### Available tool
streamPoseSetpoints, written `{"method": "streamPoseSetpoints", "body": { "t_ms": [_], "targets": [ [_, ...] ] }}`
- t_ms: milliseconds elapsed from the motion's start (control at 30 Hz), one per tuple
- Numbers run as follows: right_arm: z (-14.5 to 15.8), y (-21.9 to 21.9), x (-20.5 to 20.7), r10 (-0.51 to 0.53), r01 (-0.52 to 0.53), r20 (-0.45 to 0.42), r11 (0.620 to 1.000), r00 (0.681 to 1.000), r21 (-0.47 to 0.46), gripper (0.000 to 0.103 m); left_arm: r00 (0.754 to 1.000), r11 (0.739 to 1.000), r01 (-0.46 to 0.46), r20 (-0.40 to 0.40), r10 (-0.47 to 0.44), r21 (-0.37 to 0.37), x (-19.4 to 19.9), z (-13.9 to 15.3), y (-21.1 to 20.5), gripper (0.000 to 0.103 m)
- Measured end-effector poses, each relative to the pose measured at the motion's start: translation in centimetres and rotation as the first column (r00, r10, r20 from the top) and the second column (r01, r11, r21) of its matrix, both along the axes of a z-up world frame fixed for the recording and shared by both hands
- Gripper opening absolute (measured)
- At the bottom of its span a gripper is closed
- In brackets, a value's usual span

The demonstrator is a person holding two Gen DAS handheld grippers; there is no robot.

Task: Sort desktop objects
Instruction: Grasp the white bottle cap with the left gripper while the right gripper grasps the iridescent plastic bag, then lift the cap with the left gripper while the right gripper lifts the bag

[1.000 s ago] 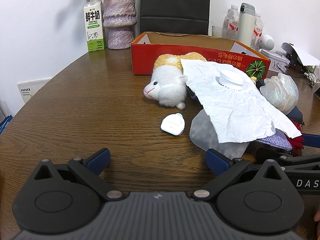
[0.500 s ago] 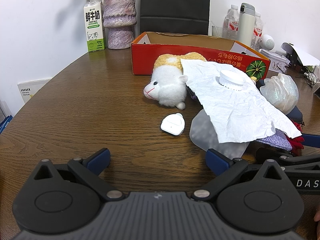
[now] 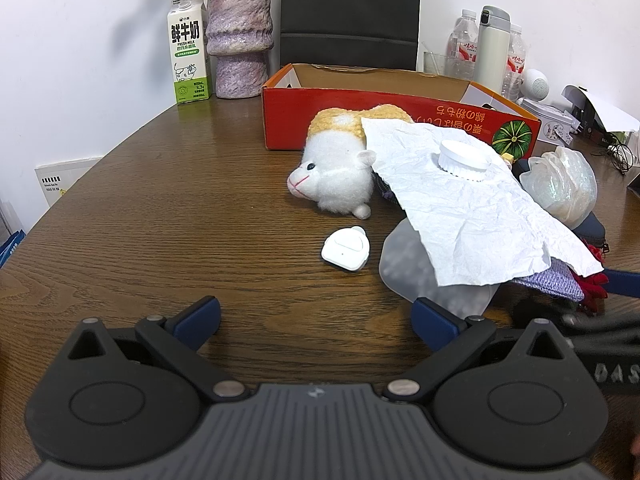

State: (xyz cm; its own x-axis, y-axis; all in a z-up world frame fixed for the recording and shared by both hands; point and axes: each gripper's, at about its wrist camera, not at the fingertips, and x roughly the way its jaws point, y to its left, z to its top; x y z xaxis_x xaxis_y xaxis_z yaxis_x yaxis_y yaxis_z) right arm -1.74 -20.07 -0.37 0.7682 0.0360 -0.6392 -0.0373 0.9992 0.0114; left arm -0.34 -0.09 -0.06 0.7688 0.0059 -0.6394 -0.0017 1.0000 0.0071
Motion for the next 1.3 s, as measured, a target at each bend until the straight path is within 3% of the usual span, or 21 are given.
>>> {"method": "streamPoseSetpoints", "body": {
  "t_ms": [200, 267, 400, 500, 567, 633, 733, 833, 933, 1167, 1267, 1300],
  "targets": [
    [0.1, -0.6, -2.9, 0.087, -0.087, -0.009, 0.996, 0.996, 0.003, 0.102, 1.0, 1.0, 0.03, 0.007, -0.03, 0.001, -0.6, 0.1, 0.1, 0.103],
    [0.7, -1.3, -3.5, 0.12, -0.12, -0.001, 0.993, 0.993, 0.017, 0.094, 0.995, 0.995, 0.094, 0.024, -0.094, -0.013, -1.7, 0.7, 0.4, 0.103],
    [3.9, -3.3, -4.8, 0.13, -0.143, 0.139, 0.986, 0.982, 0.087, 0.091, 0.977, 0.979, 0.171, 0.15, -0.154, -0.109, -3.0, 3.6, 1.7, 0.103],
    [5.4, -4.4, -3.1, 0.092, -0.119, 0.22, 0.987, 0.971, 0.11, 0.091, 0.965, 0.953, 0.21, 0.2, -0.167, -0.217, 0.0, 5.8, 1.9, 0.103],
    [5.4, -4.7, -0.6, 0.081, -0.101, 0.202, 0.991, 0.976, 0.09, 0.078, 0.96, 0.95, 0.245, 0.184, -0.21, -0.193, 3.0, 6.1, 0.4, 0.085],
    [4.9, -5.0, 1.8, 0.072, -0.089, 0.173, 0.991, 0.982, 0.097, 0.052, 0.954, 0.951, 0.282, 0.142, -0.264, -0.126, 5.2, 6.1, -1.8, 0.074],
    [4.2, -5.6, 3.6, 0.07, -0.094, 0.143, 0.981, 0.987, 0.169, 0.041, 0.948, 0.945, 0.312, 0.1, -0.303, -0.096, 7.7, 4.7, -3.9, 0.074],
    [4.0, -5.7, 3.9, 0.064, -0.089, 0.14, 0.981, 0.988, 0.175, 0.032, 0.946, 0.943, 0.324, 0.047, -0.321, -0.073, 9.2, 3.8, -5.3, 0.073],
    [4.4, -6.4, 3.6, 0.066, -0.095, 0.151, 0.976, 0.986, 0.194, 0.029, 0.944, 0.943, 0.329, 0.024, -0.328, -0.054, 9.8, 3.4, -5.8, 0.04],
    [5.8, -6.7, 1.5, 0.053, -0.081, 0.17, 0.984, 0.984, 0.159, 0.022, 0.942, 0.942, 0.326, 0.117, -0.315, -0.084, 6.4, 6.3, -5.0, 0.04],
    [6.7, -5.9, -0.3, 0.064, -0.089, 0.19, 0.988, 0.98, 0.126, 0.005, 0.939, 0.946, 0.317, 0.165, -0.302, -0.067, 3.7, 8.1, -4.6, 0.04],
    [7.0, -5.6, -1.0, 0.069, -0.093, 0.196, 0.989, 0.978, 0.117, 0.004, 0.939, 0.949, 0.309, 0.176, -0.294, -0.064, 2.7, 8.7, -4.4, 0.04]
  ]
}}
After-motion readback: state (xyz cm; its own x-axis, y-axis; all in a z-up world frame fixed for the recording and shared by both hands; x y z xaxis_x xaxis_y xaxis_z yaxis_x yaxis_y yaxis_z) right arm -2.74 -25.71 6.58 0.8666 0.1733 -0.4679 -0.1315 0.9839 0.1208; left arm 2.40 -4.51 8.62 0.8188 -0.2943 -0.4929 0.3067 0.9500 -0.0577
